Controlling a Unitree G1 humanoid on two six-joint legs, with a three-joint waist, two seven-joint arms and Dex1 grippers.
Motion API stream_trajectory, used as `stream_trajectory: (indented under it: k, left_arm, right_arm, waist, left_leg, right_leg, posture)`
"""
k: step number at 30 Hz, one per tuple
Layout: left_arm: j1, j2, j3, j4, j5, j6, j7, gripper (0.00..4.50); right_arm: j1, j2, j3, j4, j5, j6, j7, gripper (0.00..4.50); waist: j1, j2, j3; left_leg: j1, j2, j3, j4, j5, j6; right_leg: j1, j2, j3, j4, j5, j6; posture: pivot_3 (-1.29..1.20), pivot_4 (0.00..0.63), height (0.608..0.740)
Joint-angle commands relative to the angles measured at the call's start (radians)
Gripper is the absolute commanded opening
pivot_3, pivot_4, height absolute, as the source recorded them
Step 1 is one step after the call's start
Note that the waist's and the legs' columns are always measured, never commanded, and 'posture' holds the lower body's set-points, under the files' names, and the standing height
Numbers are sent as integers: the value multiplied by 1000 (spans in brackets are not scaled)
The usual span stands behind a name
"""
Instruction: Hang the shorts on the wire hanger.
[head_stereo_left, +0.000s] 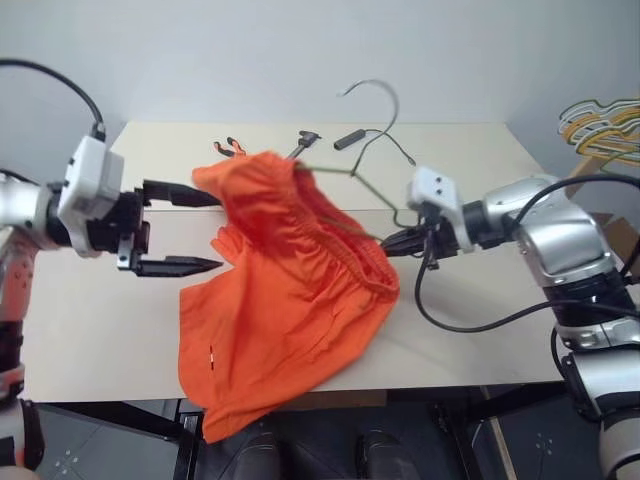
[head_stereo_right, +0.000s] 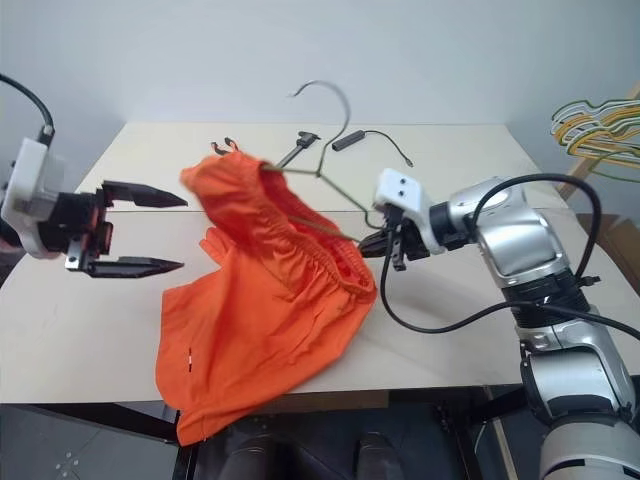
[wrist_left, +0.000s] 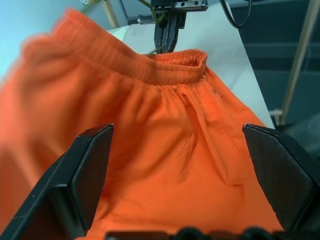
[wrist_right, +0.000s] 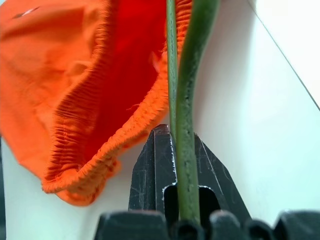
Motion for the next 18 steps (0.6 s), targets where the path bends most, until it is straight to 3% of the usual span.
stream_trajectory:
  k: [1, 6, 18]
  left_arm:
    - [-93, 18, -28, 64, 42, -48, -43, 4489]
    - [-247, -20, -116, 188, 110, -96, -94, 4489]
    - [-447, -93, -436, 462, 249, -300, -103, 4489]
  right_arm:
    - [-31, -4, 4, -58, 6, 10, 13, 0]
    - [-72, 9, 44, -60, -10, 43, 11, 0]
    - [-99, 12, 81, -80, -10, 80, 19, 0]
  waist:
    - [0, 0, 0]
    - [-5, 0, 0]
    - [-11, 0, -1]
  left_leg:
    - [-1, 0, 0, 0, 0, 0]
    - [-4, 0, -1, 4, 0, 0]
    - [-5, 0, -1, 6, 0, 0]
  right_leg:
    - [0, 0, 0, 0, 0, 0]
    - [0, 0, -2, 1, 1, 1]
    - [-2, 0, -2, 3, 1, 2]
  posture:
    - [28, 33, 740]
    - [15, 32, 740]
    - [-4, 37, 740]
